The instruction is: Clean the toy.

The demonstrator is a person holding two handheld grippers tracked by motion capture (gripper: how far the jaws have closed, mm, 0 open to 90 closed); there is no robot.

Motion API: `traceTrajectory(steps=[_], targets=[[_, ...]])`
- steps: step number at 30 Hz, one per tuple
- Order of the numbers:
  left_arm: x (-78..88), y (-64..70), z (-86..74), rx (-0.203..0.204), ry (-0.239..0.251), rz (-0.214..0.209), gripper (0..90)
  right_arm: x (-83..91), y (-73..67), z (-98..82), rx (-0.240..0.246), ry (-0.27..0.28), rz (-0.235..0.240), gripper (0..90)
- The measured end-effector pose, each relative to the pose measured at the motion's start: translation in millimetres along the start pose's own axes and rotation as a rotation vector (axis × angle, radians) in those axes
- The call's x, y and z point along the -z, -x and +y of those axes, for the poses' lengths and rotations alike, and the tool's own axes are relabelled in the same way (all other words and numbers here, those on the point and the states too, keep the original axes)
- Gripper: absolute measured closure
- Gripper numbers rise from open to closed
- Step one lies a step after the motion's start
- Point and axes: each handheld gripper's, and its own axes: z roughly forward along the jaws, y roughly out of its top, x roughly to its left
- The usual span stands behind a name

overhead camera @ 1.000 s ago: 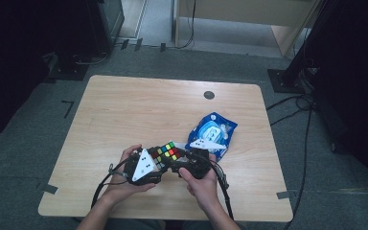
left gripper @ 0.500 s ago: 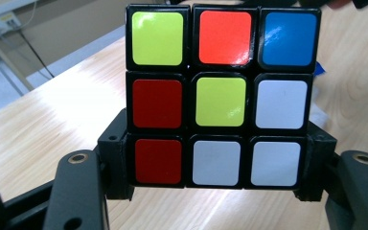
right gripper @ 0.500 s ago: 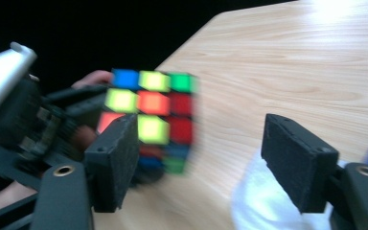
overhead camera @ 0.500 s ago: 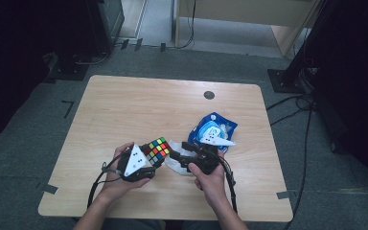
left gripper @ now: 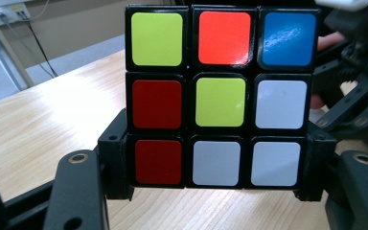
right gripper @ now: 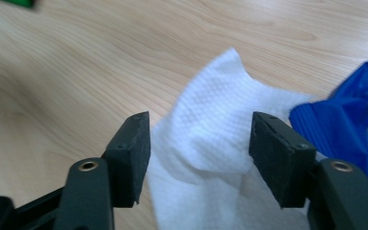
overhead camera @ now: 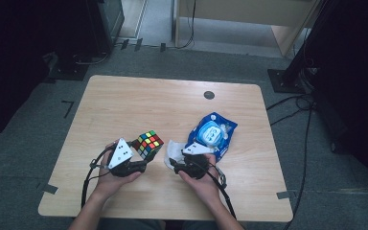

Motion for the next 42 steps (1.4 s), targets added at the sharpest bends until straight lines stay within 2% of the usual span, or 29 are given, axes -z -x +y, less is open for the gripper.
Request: traceTrajectory(steps=[5,11,13,15,16,18,21,26,27,30,31,33,34,36,39,40,41,42], targets=[[-0.5,1.2,-0.1,0.003,0.002,-0.009,33.7,-6.4,3.3,-7.2,0.004,-0.026,-0.061,46.5],[-0.9,2.9,1.0,0.003,0.007,-0.026,33.7,-10.4,9.2,-13.1,-0.011,-0.055,-0.078,54.4],[-1.0,3.2,1.2,0.004,0.005,-0.029,33.7,-10.4,8.4,-14.2,0.0,-0.049,-0.09,57.4],[-1.2,3.2,1.1,0.008,0.005,-0.032,33.7,-10.7,6.2,-14.7,0.034,-0.052,-0.116,60.8],[-1.2,3.2,1.1,0.008,0.005,-0.032,33.7,-10.7,6.2,-14.7,0.034,-0.052,-0.116,60.8],[-1.4,3.2,1.0,0.015,0.006,-0.035,33.7,-10.7,4.1,-16.1,0.057,-0.044,-0.118,70.1],[-1.2,3.5,1.2,0.02,0.007,-0.043,33.7,-8.9,2.4,-16.0,0.067,-0.059,-0.096,86.1],[-1.4,3.8,2.1,0.036,0.013,-0.059,33.7,-5.2,2.5,-14.6,0.055,-0.064,-0.076,89.3],[-2.2,4.5,1.7,0.032,0.009,-0.061,33.7,1.6,3.1,-9.8,0.037,-0.021,-0.051,89.4],[-4.5,6.3,0.3,0.018,-0.003,-0.061,33.7,12.2,0.4,-1.9,0.022,0.032,-0.054,89.4],[-5.0,6.8,0.0,0.014,-0.005,-0.063,33.7,18.3,-1.2,2.6,0.023,0.061,-0.048,89.4],[-5.7,8.3,-0.4,0.008,-0.008,-0.063,33.7,22.0,-2.2,5.3,0.03,0.077,-0.047,89.4],[-6.5,10.2,-0.5,-0.006,-0.01,-0.065,33.7,33.6,-6.4,13.6,0.04,0.119,-0.05,89.4],[-7.7,12.7,-0.3,-0.015,-0.011,-0.07,33.7,42.2,-8.9,19.8,0.038,0.155,-0.038,89.4],[-10.0,16.1,-0.6,-0.025,-0.016,-0.074,33.7,55.6,-13.0,28.7,0.041,0.202,-0.028,89.3],[-10.0,16.1,-0.6,-0.025,-0.016,-0.074,33.7,55.6,-13.0,28.7,0.041,0.202,-0.028,89.3],[-12.0,18.6,-1.4,-0.03,-0.023,-0.076,33.7,66.9,-15.0,35.6,0.044,0.235,-0.024,89.2],[-13.0,19.8,-1.8,-0.031,-0.026,-0.079,33.8,69.4,-15.1,37.0,0.044,0.244,-0.022,89.0]])
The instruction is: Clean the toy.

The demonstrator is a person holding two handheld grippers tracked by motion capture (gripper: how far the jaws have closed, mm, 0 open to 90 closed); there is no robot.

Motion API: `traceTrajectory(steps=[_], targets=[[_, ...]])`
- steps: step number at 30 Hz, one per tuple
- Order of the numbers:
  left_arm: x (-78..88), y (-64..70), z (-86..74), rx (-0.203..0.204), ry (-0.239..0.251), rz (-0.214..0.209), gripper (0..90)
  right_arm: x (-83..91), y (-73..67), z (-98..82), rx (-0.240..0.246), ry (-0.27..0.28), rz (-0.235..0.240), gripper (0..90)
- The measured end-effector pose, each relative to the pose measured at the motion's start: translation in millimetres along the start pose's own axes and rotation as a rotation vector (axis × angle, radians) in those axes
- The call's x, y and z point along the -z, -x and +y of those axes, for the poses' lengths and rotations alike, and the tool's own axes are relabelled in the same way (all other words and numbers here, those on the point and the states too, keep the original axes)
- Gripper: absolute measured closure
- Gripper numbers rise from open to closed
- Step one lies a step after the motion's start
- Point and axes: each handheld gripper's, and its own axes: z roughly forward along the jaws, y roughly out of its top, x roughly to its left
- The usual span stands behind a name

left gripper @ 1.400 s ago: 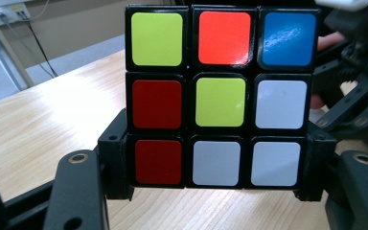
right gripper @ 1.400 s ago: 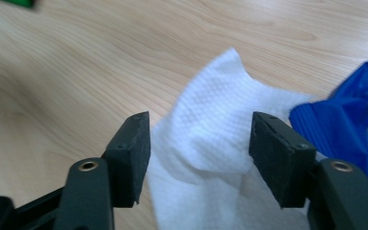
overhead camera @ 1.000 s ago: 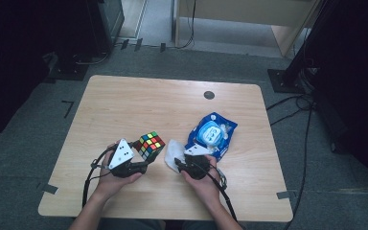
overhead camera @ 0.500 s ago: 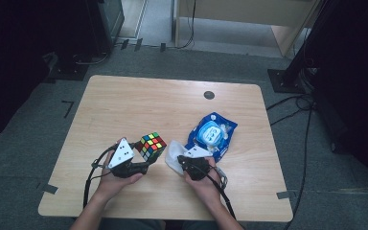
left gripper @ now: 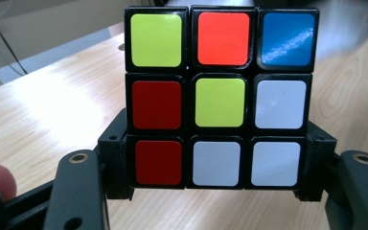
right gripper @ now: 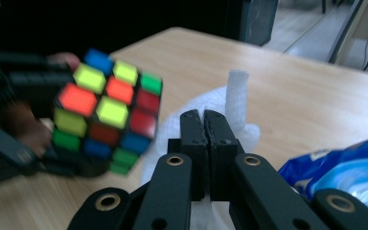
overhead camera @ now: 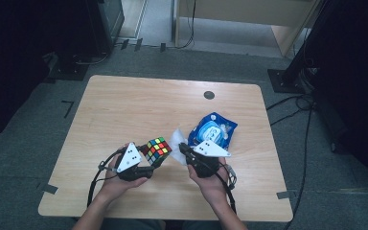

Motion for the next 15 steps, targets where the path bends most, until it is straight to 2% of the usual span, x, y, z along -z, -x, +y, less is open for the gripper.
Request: traceTrajectory(steps=[2,3,4,9,11,15], targets=[[-1.0,1.2,-0.3,-0.001,-0.002,-0.003,33.8,4.6,0.0,3.9,-0.006,0.018,0.0,88.9],[-3.3,3.3,-0.6,-0.006,-0.008,-0.012,33.8,13.7,-0.1,11.3,-0.025,0.064,0.014,88.8],[-4.4,4.5,-0.8,-0.011,-0.012,-0.014,33.8,16.1,-0.4,13.4,-0.028,0.074,0.022,88.8],[-8.8,11.4,-0.6,-0.017,-0.021,-0.032,33.8,22.9,-10.3,22.3,-0.051,0.108,0.131,87.2],[-10.9,16.3,0.6,-0.014,-0.015,-0.049,33.8,23.6,-14.1,23.2,-0.057,0.122,0.149,87.0],[-13.1,23.3,2.4,-0.022,-0.008,-0.067,33.8,21.5,-19.7,19.2,-0.056,0.16,0.154,87.8]])
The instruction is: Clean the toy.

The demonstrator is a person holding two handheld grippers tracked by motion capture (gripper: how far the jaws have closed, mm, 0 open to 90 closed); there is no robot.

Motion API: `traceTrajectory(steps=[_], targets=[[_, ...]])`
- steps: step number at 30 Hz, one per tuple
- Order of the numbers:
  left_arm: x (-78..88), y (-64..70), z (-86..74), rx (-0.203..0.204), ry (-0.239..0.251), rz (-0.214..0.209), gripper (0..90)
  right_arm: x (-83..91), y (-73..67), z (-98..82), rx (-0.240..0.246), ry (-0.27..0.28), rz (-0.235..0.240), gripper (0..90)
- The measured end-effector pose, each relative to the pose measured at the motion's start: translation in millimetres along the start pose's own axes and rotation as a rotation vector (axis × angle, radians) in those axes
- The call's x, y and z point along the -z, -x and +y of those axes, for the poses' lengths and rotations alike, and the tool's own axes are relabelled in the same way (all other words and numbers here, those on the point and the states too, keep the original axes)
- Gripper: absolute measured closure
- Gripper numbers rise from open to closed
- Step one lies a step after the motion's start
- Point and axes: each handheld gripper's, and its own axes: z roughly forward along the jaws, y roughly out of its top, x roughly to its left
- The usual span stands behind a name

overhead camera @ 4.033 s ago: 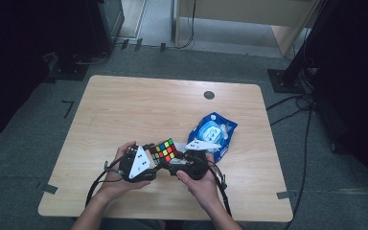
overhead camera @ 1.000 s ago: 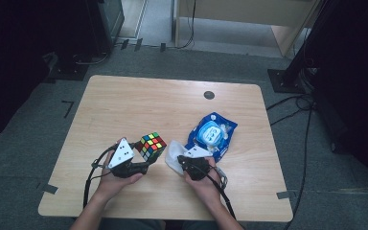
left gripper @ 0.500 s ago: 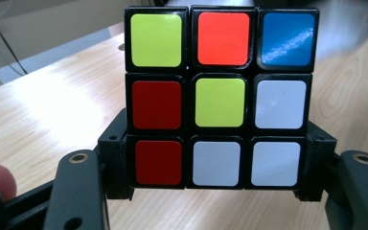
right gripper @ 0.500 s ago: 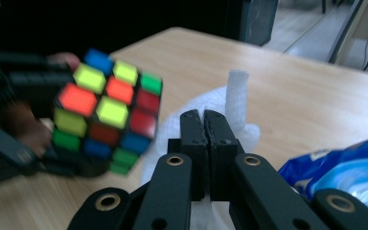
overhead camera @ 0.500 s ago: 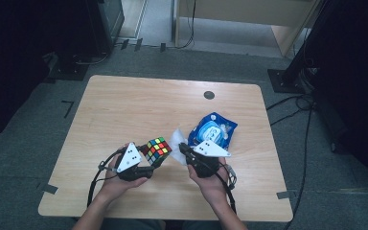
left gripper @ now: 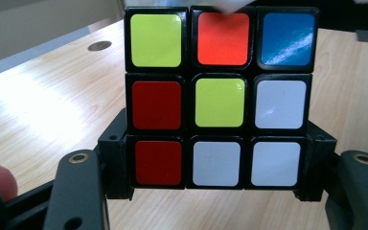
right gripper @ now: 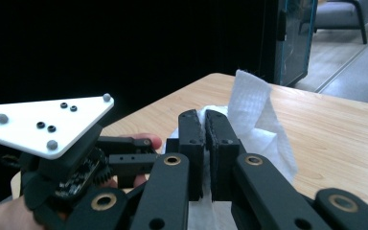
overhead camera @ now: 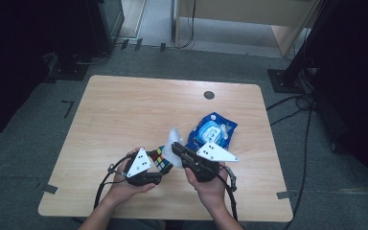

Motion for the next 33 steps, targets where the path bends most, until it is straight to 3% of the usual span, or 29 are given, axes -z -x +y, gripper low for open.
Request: traceTrajectory(steps=[3,6,12,17,21,25,29,33], targets=[[-0.5,3.4,1.4,-0.005,0.005,-0.007,33.8,-4.3,-0.3,-5.5,-0.025,-0.001,0.033,88.1],[0.7,4.2,2.6,-0.005,0.015,-0.011,33.8,-10.2,0.4,-12.4,-0.032,-0.016,0.02,88.1],[2.9,4.5,3.4,-0.014,0.015,-0.003,33.8,-16.4,7.2,-25.0,-0.045,-0.043,-0.042,87.9],[6.6,3.9,5.9,-0.015,0.034,0.006,33.8,-16.8,11.7,-28.9,0.009,-0.056,-0.124,87.7],[9.8,0.8,6.5,-0.01,0.044,0.01,33.8,-19.7,17.7,-34.2,0.012,-0.1,-0.176,88.0],[9.8,-0.9,5.7,-0.009,0.04,0.021,33.8,-20.9,19.7,-35.7,0.005,-0.119,-0.175,88.2],[6.3,-0.8,2.7,-0.021,0.008,0.036,33.9,-15.7,17.1,-29.3,0.006,-0.081,-0.165,88.4],[3.6,2.6,2.0,-0.028,0.005,0.026,33.9,-5.5,8.6,-16.3,-0.009,0.002,-0.078,88.5]])
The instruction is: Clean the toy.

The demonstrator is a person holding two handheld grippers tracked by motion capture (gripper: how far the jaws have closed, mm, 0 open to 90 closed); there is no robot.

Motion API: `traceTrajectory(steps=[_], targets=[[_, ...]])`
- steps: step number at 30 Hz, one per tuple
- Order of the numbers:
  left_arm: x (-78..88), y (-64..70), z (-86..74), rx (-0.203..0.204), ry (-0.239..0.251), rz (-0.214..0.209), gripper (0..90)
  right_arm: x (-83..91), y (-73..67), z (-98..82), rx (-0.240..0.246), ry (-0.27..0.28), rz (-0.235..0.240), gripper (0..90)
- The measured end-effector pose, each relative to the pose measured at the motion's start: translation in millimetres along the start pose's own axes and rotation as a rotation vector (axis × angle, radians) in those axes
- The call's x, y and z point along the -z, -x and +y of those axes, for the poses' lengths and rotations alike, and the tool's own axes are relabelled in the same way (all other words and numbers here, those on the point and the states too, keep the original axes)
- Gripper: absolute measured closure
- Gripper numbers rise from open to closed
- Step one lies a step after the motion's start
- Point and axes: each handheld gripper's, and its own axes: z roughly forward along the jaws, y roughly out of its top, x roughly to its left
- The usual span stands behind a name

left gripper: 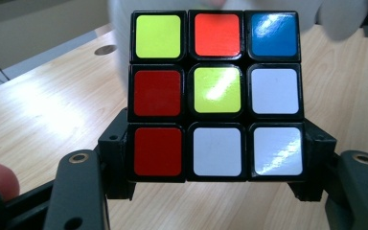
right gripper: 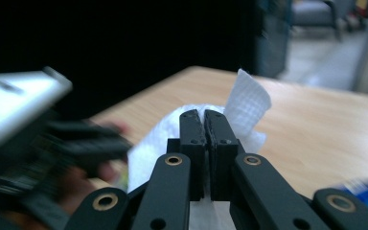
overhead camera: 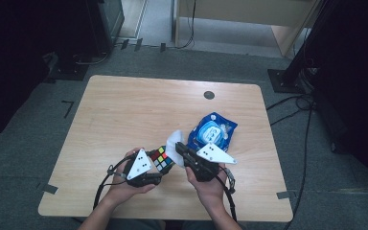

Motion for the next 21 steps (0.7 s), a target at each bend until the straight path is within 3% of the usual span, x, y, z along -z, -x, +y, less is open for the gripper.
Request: traceTrajectory(steps=[3,5,13,18,21], targets=[[0.6,2.0,2.2,0.008,0.019,-0.022,33.8,6.1,-8.7,7.8,0.006,0.052,0.066,88.5],[1.9,2.5,3.6,0.011,0.029,-0.028,33.9,5.0,-11.2,7.9,0.004,0.046,0.082,88.4],[7.6,-0.2,6.4,0.025,0.063,-0.025,33.9,-3.6,-4.4,-3.7,-0.041,-0.01,0.053,88.3],[7.5,-0.6,5.5,0.023,0.054,-0.02,33.9,-7.0,-2.4,-7.0,-0.026,-0.023,0.037,88.2],[8.8,-1.3,6.2,0.018,0.053,-0.013,33.9,-9.5,3.1,-12.2,-0.02,-0.036,0.002,88.0]])
